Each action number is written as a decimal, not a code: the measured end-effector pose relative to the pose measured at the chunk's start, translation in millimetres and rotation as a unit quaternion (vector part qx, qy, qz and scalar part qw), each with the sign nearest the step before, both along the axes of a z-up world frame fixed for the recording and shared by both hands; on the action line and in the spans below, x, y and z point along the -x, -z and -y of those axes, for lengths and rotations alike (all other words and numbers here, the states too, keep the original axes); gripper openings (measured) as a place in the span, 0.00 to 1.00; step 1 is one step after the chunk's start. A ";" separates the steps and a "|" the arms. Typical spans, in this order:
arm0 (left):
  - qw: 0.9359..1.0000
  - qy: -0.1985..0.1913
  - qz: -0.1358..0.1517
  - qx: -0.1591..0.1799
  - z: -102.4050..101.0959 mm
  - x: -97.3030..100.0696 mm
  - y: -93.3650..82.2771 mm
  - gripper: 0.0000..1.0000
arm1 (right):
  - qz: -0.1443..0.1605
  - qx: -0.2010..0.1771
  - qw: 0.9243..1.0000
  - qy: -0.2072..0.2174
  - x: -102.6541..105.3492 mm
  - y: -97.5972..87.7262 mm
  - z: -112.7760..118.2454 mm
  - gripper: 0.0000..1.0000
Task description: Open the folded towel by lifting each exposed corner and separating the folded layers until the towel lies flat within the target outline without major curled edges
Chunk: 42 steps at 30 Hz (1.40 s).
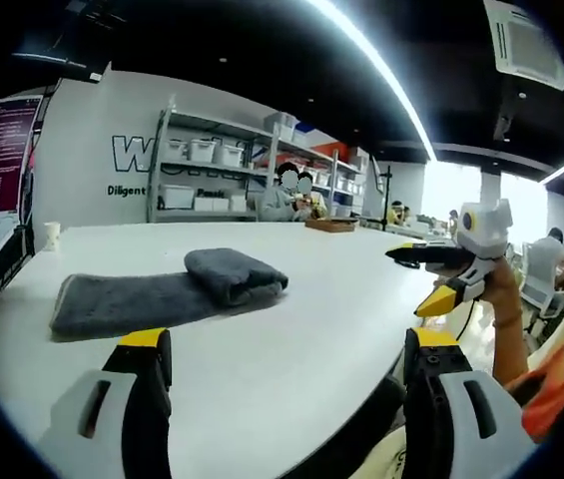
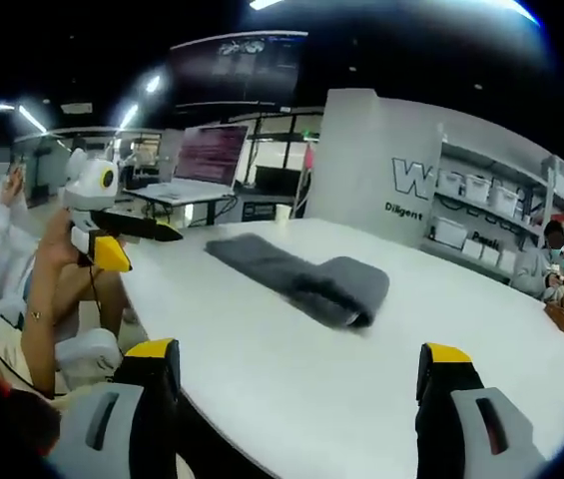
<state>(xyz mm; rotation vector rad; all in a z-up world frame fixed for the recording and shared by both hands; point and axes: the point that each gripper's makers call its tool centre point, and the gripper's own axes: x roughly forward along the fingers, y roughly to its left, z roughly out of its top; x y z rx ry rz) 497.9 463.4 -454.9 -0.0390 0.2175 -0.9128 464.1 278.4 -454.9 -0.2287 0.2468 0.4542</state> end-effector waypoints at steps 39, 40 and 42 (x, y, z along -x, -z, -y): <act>0.999 -0.042 -0.015 0.023 -21.8 14.5 5.7 0.95 | 0.007 0.068 0.998 0.002 -55.6 11.6 -4.9 0.87; 0.999 -0.045 -0.016 0.024 -22.9 14.7 5.7 0.95 | 0.012 0.066 0.998 -0.002 -62.6 8.6 -6.9 0.87; 0.998 -0.047 -0.016 0.023 -23.9 16.4 6.4 0.95 | 0.018 0.063 0.998 -0.015 -66.1 6.7 -14.3 0.82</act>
